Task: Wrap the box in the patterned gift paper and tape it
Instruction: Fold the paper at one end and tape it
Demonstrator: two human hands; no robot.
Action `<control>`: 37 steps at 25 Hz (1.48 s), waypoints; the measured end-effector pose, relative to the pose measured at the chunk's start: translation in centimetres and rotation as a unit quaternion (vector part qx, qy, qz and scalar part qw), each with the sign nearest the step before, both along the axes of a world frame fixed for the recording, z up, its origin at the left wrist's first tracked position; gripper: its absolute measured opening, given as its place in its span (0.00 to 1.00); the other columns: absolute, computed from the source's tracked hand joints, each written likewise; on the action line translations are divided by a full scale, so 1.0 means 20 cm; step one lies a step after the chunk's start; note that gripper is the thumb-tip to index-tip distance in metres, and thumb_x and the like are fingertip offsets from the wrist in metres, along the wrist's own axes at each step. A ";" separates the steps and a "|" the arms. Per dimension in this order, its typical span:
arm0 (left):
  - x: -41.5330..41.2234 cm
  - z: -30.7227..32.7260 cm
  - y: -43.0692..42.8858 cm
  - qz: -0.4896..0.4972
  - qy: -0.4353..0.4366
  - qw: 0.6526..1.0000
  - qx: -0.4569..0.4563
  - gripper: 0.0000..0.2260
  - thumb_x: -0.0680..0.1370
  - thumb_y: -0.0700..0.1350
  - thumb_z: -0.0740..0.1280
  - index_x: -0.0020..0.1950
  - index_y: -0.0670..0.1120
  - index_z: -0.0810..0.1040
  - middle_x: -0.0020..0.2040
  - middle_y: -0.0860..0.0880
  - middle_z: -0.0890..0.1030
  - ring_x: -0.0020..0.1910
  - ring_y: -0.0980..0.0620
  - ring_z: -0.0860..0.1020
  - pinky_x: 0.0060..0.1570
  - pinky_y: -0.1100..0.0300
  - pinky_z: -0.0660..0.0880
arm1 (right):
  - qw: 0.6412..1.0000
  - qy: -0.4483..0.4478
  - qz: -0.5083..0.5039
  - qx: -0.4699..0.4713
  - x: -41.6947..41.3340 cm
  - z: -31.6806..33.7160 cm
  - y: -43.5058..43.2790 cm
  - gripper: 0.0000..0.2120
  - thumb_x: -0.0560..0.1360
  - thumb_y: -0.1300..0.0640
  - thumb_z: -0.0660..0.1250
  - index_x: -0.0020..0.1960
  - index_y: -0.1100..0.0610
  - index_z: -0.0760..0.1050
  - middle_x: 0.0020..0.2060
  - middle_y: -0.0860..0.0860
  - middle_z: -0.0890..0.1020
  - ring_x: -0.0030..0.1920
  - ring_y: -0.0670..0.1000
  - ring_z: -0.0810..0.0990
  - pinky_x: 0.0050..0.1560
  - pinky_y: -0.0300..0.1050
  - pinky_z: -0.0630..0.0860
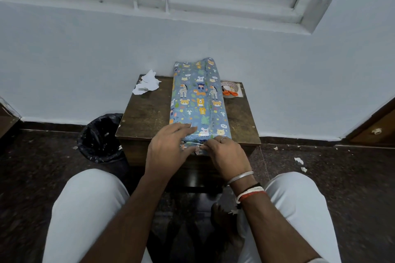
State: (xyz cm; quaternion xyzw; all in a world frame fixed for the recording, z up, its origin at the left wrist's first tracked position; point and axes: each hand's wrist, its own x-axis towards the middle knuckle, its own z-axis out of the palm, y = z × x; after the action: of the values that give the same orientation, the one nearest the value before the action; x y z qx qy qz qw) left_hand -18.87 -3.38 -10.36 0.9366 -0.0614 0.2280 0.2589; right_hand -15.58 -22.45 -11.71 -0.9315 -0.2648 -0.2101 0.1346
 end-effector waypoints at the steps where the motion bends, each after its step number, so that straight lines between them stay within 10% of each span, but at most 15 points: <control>1: 0.00 0.01 0.00 0.006 -0.001 1.000 -0.006 0.25 0.66 0.51 0.83 0.62 0.52 0.85 0.59 0.55 0.84 0.59 0.53 0.81 0.60 0.56 0.78 | 1.000 -0.004 -0.006 -0.014 0.00 0.00 0.00 0.11 0.69 0.55 0.81 0.39 0.56 0.79 0.31 0.52 0.78 0.29 0.57 0.79 0.22 0.45 0.72; 10: 0.02 0.02 -0.01 0.037 -0.002 0.999 -0.028 0.16 0.69 0.52 0.81 0.56 0.56 0.86 0.55 0.58 0.86 0.56 0.56 0.83 0.54 0.64 0.72 | 0.990 -0.123 -0.066 -0.018 0.00 0.08 -0.01 0.17 0.73 0.39 0.72 0.54 0.50 0.80 0.43 0.48 0.81 0.39 0.56 0.78 0.30 0.48 0.76; 16: 0.02 0.09 -0.01 0.053 0.014 0.998 0.001 0.18 0.71 0.56 0.79 0.60 0.59 0.83 0.51 0.58 0.86 0.50 0.54 0.83 0.45 0.63 0.71 | 0.998 -0.050 -0.025 0.006 0.08 0.10 -0.04 0.12 0.73 0.42 0.75 0.54 0.46 0.85 0.48 0.42 0.83 0.44 0.55 0.74 0.39 0.53 0.77; 23: 0.09 0.23 0.03 0.030 0.091 0.986 0.134 0.29 0.70 0.68 0.72 0.70 0.66 0.73 0.54 0.65 0.84 0.60 0.63 0.79 0.69 0.50 0.64 | 0.999 -0.036 -0.008 -0.037 0.10 0.16 -0.06 0.14 0.71 0.37 0.75 0.52 0.43 0.86 0.46 0.41 0.82 0.47 0.53 0.76 0.46 0.53 0.74; 29: 0.18 0.35 0.00 -0.046 0.130 0.963 0.232 0.27 0.73 0.67 0.67 0.72 0.65 0.71 0.56 0.59 0.79 0.59 0.58 0.78 0.59 0.52 0.68 | 0.998 0.021 0.047 -0.044 0.17 0.22 -0.08 0.20 0.72 0.31 0.66 0.53 0.43 0.84 0.49 0.40 0.82 0.50 0.49 0.75 0.51 0.47 0.73; 34: 0.30 0.41 0.02 -0.118 0.236 0.937 0.229 0.30 0.68 0.65 0.71 0.69 0.68 0.66 0.51 0.59 0.72 0.57 0.54 0.76 0.55 0.52 0.74 | 0.966 0.111 -0.018 0.233 0.39 0.26 -0.16 0.16 0.77 0.36 0.67 0.47 0.45 0.86 0.41 0.42 0.85 0.43 0.42 0.80 0.48 0.46 0.77; 37: 0.39 0.46 0.02 -0.134 0.295 0.918 0.230 0.35 0.62 0.67 0.77 0.64 0.68 0.66 0.46 0.59 0.73 0.48 0.56 0.75 0.46 0.55 0.72 | 0.958 0.117 -0.120 0.234 0.66 0.21 -0.21 0.10 0.76 0.47 0.72 0.57 0.47 0.84 0.51 0.48 0.85 0.52 0.52 0.82 0.55 0.49 0.79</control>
State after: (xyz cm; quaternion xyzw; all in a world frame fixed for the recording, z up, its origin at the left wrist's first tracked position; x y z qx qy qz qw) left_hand -11.04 -3.05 -1.20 0.9780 -0.1582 -0.1159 0.0714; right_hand -2.36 -26.65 -7.59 -0.9168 -0.0769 -0.1702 0.3530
